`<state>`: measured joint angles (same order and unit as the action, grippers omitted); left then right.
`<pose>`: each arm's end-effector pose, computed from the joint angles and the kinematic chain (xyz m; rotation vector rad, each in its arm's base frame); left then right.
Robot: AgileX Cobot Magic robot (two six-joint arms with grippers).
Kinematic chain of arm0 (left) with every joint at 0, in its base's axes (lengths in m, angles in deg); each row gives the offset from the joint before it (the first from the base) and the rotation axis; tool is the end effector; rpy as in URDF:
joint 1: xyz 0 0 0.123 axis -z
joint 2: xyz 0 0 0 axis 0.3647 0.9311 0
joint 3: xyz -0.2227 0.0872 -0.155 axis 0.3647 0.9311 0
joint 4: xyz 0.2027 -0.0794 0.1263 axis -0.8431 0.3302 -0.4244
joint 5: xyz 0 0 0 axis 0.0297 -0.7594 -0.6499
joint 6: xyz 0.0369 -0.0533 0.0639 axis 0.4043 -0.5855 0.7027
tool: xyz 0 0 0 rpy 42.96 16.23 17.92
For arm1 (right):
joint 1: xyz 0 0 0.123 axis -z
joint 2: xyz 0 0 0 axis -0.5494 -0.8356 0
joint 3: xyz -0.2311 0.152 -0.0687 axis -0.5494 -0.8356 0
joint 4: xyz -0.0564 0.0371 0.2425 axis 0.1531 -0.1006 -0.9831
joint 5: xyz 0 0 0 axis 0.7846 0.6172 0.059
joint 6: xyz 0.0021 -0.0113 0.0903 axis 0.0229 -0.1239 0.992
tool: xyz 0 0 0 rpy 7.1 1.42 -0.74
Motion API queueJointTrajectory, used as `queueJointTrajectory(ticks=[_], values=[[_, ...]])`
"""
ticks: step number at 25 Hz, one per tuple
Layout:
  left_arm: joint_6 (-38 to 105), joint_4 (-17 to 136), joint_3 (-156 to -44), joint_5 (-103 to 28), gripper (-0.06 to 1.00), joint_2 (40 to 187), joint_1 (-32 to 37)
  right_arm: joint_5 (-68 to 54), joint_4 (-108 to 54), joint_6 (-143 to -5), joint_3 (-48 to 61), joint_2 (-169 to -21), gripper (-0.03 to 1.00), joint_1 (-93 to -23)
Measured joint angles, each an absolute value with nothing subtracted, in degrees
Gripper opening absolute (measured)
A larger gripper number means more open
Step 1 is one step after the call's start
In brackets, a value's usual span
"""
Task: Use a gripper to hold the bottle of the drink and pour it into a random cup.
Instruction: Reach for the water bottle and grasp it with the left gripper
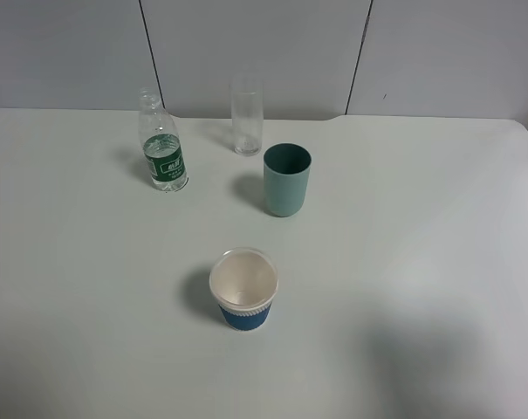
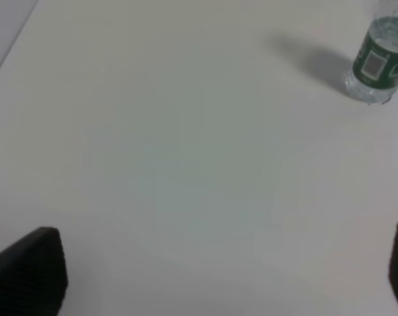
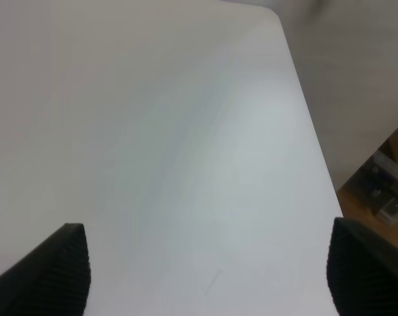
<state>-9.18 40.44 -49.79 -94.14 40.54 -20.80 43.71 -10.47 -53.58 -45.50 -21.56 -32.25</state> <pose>-0.0064 0.0075 0.2804 -0.1406 2.0183 0.0151 -0.0048 -0.0113 0.2773 -0.0249 2.0337 -0.2158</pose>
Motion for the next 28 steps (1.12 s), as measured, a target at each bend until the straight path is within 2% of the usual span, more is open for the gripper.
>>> queueJointTrajectory(ticks=[28], values=[[-9.2,40.4,-49.8,-94.1,0.99,40.5,-20.8,43.7,-10.5,-53.6,-45.5,-21.6,0.74,-32.3]])
